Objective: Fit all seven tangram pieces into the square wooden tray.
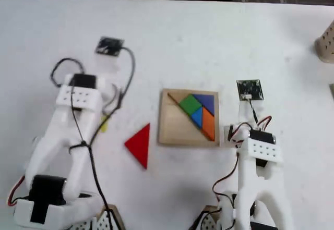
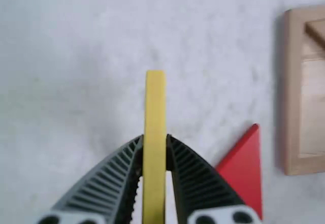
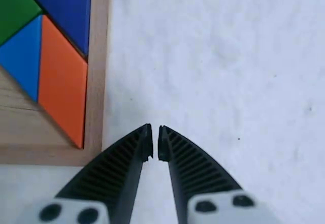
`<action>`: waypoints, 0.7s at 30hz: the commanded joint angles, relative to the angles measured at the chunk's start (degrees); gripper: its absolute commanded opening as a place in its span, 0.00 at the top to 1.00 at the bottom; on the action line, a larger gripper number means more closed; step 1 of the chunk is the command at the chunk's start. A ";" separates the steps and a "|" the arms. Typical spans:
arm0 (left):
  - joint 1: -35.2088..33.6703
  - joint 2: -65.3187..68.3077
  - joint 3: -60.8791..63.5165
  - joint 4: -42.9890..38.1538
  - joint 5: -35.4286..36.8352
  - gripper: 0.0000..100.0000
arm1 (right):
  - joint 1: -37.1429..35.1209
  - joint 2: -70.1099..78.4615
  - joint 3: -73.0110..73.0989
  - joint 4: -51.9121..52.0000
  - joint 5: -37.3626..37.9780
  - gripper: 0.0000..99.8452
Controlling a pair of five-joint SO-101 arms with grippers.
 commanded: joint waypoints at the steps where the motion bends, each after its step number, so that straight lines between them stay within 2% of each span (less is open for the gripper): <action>1: 8.40 -2.42 -4.84 -0.44 10.81 0.98 | 0.92 -1.19 -0.26 -0.92 0.62 0.97; 6: 14.73 -1.89 -4.22 -5.80 18.46 0.98 | 0.84 -1.19 -0.26 -0.92 0.62 0.97; 9: 16.75 2.42 -5.10 -7.47 20.57 0.98 | 0.92 -1.19 -0.26 -0.92 0.62 0.97; 16: 21.32 18.51 -12.22 -10.11 20.57 0.98 | 0.92 -1.19 -0.26 -0.92 0.62 0.97; 21: 21.67 20.26 -14.68 -10.55 20.57 0.98 | 1.01 -1.19 -0.18 -0.48 1.49 0.97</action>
